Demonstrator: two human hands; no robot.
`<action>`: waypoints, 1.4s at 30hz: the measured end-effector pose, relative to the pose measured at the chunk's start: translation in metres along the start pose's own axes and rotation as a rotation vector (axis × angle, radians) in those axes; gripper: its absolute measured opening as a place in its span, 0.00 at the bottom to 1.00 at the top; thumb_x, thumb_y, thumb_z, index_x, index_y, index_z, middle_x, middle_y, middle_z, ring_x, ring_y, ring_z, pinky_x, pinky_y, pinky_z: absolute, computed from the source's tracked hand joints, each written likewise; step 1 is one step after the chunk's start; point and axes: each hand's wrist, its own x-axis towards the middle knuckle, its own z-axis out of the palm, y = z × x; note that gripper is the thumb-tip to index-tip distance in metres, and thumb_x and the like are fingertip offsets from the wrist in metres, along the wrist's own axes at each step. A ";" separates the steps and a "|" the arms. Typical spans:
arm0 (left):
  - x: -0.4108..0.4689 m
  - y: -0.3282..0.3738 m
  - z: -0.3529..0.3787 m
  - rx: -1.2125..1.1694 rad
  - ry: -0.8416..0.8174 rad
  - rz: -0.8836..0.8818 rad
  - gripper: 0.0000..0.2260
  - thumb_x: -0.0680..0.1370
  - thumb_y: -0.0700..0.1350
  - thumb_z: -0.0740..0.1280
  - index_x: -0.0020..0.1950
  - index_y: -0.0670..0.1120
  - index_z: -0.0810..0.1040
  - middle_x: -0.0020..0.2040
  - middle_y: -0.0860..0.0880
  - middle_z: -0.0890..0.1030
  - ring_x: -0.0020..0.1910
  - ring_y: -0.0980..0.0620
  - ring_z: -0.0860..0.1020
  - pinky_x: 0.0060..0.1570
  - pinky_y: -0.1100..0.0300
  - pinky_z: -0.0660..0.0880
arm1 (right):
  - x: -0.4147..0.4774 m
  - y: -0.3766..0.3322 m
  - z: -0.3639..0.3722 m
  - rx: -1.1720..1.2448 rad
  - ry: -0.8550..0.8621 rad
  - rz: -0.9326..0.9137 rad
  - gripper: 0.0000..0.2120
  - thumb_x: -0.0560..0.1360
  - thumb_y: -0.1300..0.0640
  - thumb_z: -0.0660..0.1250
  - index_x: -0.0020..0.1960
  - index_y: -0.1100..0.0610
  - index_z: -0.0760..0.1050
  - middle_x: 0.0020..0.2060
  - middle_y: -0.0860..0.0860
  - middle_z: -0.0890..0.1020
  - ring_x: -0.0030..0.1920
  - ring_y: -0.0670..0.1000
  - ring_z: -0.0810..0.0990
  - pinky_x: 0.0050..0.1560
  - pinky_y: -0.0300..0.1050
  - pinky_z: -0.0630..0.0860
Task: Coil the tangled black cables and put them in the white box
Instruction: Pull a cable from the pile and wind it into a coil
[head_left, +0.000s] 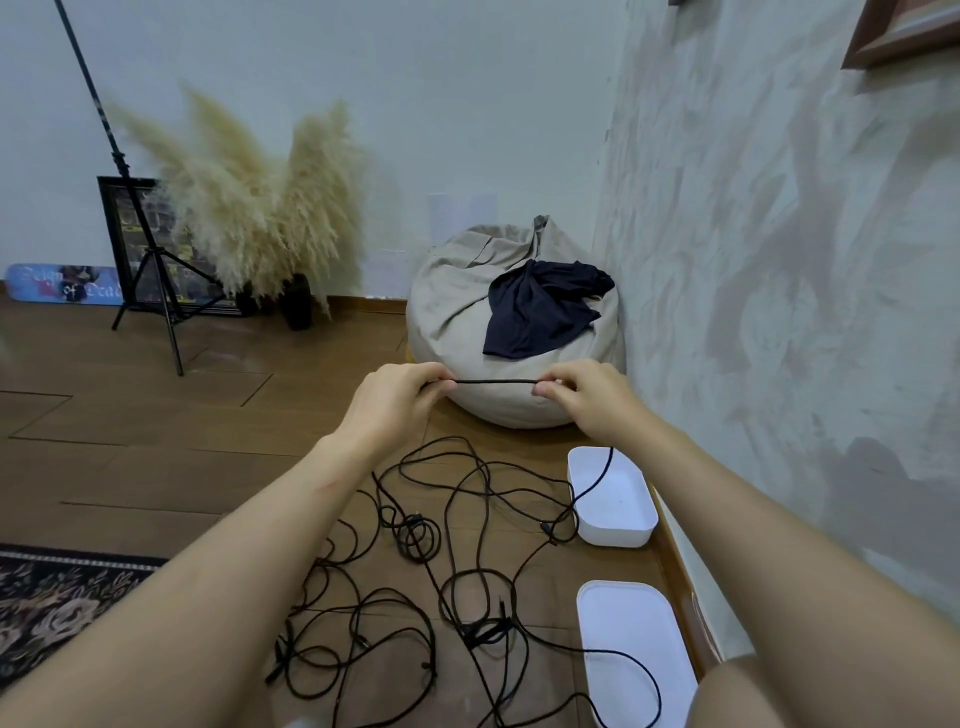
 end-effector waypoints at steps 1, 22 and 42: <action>0.000 0.002 0.000 0.005 0.002 0.013 0.10 0.84 0.54 0.65 0.55 0.52 0.84 0.41 0.56 0.83 0.41 0.52 0.79 0.43 0.49 0.78 | -0.001 -0.001 0.001 0.011 -0.027 -0.002 0.10 0.82 0.47 0.65 0.57 0.48 0.83 0.46 0.46 0.83 0.49 0.49 0.79 0.43 0.45 0.69; -0.004 0.001 0.002 -0.007 -0.004 -0.005 0.10 0.84 0.54 0.64 0.56 0.53 0.84 0.45 0.55 0.84 0.45 0.53 0.81 0.46 0.47 0.79 | -0.001 -0.003 0.001 -0.012 0.045 0.014 0.09 0.82 0.49 0.66 0.57 0.49 0.83 0.35 0.40 0.76 0.40 0.45 0.75 0.37 0.39 0.66; 0.000 0.002 -0.002 0.002 -0.024 -0.013 0.11 0.84 0.55 0.64 0.55 0.52 0.84 0.42 0.56 0.83 0.42 0.54 0.79 0.43 0.52 0.77 | 0.001 -0.005 -0.002 -0.002 0.011 -0.039 0.10 0.83 0.48 0.64 0.52 0.49 0.83 0.43 0.44 0.83 0.46 0.49 0.79 0.41 0.45 0.69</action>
